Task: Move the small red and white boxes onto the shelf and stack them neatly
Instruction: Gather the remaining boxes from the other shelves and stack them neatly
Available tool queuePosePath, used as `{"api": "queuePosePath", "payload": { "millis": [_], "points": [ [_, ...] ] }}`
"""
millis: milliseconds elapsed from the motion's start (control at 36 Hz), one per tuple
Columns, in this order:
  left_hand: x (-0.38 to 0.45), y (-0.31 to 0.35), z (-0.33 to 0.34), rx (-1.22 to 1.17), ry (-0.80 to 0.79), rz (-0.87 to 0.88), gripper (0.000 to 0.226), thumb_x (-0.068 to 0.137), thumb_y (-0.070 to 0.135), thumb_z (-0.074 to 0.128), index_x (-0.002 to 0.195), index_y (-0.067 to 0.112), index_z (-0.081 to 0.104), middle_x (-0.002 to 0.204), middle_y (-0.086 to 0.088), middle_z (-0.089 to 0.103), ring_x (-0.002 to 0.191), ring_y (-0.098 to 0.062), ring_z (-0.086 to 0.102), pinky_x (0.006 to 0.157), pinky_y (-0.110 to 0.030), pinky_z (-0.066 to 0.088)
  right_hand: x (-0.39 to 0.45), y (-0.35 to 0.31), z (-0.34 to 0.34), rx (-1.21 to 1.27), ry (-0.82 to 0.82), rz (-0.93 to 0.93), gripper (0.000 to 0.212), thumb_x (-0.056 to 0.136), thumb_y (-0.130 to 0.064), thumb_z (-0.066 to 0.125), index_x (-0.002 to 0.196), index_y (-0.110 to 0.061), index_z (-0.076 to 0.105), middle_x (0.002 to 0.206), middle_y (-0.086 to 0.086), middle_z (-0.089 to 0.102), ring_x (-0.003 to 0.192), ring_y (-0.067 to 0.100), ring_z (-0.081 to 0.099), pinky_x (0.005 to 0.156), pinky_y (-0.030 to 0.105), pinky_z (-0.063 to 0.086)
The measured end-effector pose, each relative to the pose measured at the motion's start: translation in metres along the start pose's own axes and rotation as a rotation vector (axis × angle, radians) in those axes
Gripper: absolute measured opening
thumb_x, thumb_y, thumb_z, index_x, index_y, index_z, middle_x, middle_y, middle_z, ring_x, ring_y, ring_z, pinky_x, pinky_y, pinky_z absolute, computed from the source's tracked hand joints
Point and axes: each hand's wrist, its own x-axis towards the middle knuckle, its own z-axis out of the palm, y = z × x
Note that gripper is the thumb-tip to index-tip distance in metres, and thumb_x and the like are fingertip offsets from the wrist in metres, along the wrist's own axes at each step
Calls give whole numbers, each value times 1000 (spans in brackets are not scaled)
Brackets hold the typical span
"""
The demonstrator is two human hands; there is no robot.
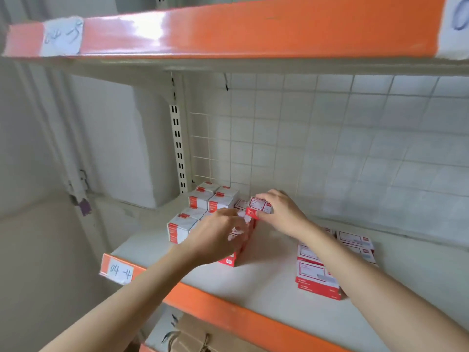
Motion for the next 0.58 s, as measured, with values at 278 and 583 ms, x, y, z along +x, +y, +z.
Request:
{"api": "queuePosePath", "payload": {
  "millis": [278, 583],
  "points": [
    [-2, -23, -6, -43, -19, 16, 17, 87, 20, 59, 100, 18, 69, 96, -1, 57, 84, -17, 56, 74, -36, 48, 42, -8, 20, -127, -102, 67, 42, 93, -28, 53, 132, -15, 52, 123, 13, 52, 122, 28, 41, 100, 29, 33],
    [20, -1, 10, -13, -39, 121, 14, 86, 16, 57, 90, 11, 69, 91, -5, 59, 86, -21, 54, 72, -39, 47, 9, 5, -8, -131, -111, 93, 47, 93, -28, 55, 136, -13, 46, 140, 8, 45, 132, 22, 37, 109, 29, 28]
  ]
}}
